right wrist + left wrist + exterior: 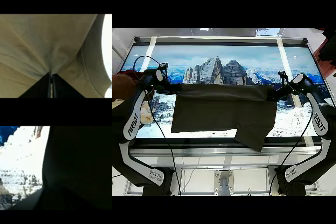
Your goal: Fold the shirts.
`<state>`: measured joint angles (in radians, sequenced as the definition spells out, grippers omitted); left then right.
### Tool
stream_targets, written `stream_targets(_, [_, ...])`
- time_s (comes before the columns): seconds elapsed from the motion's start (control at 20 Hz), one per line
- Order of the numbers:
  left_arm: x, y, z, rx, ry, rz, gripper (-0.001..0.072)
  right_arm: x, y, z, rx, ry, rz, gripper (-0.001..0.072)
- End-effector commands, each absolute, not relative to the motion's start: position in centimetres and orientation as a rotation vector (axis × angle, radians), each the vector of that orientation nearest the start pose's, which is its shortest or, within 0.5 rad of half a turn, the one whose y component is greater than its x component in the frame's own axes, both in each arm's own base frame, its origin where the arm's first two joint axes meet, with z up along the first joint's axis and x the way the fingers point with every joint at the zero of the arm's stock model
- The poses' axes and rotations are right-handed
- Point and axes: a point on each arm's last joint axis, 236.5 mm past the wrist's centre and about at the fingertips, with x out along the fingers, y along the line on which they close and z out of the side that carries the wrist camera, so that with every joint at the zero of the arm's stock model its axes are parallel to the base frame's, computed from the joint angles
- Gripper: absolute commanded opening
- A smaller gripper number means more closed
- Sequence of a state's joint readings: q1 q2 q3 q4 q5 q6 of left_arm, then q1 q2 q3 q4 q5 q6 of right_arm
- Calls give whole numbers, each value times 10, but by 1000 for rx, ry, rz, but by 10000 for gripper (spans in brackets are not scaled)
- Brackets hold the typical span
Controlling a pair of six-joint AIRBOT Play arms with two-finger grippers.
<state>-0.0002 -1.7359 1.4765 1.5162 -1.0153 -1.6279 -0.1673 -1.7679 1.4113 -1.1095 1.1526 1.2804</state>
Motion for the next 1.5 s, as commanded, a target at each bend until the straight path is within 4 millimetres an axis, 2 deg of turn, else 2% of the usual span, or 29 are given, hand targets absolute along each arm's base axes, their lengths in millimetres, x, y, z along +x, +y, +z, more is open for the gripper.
stream_targets(0.0, [456, -38, -76, -119, 1418, -127, 688, 453, 25, -83, 376, 1377, 273, 261])
stream_targets(0.1, [435, -33, -69, -62, 1490, -156, 693, 447, 21, -60, 343, 1363, 276, 286])
stream_targets(0.15, [429, -28, -58, -36, 1496, -147, 693, 439, 11, -44, 296, 1363, 263, 285])
stream_targets(0.3, [419, -23, 12, 33, 1382, -166, 693, 392, -45, 8, 173, 1407, 128, 286])
stream_targets(0.35, [414, -21, 35, 46, 1330, -171, 693, 375, -55, 21, 185, 1418, 108, 286])
stream_targets(0.4, [405, -18, 48, 40, 1284, -163, 693, 357, -58, 28, 223, 1421, 108, 286])
stream_targets(0.45, [389, -13, 47, 26, 1268, -148, 693, 338, -55, 27, 284, 1421, 116, 286])
stream_targets(0.5, [366, -9, 32, -4, 1280, -128, 693, 318, -48, 17, 346, 1423, 130, 286])
stream_targets(0.65, [289, -20, -34, -181, 1387, -114, 692, 248, -7, -40, 586, 1513, 152, 304])
stream_targets(0.7, [271, -25, -50, -221, 1415, -114, 693, 229, 13, -55, 667, 1555, 178, 393])
stream_targets(0.75, [259, -31, -59, -250, 1438, -122, 692, 216, 33, -63, 750, 1585, 213, 424])
stream_targets(0.8, [253, -37, -64, -281, 1458, -133, 693, 208, 51, -68, 803, 1593, 261, 425])
stream_targets(0.9, [256, -48, -62, -330, 1442, -155, 693, 200, 80, -74, 865, 1597, 320, 425])
stream_targets(1.1, [261, -61, -56, -376, 1418, -202, 693, 184, 108, -102, 800, 1648, 291, 425])
stream_targets(1.2, [261, -60, -56, -371, 1418, -203, 692, 191, 116, -111, 757, 1617, 270, 425])
stream_targets(1.35, [261, -60, -57, -368, 1417, -206, 693, 208, 122, -114, 766, 1549, 236, 420])
stream_targets(1.4, [261, -60, -57, -364, 1417, -209, 692, 212, 124, -111, 796, 1538, 237, 343])
stream_targets(1.45, [261, -60, -56, -365, 1416, -208, 693, 213, 128, -108, 810, 1532, 251, 167])
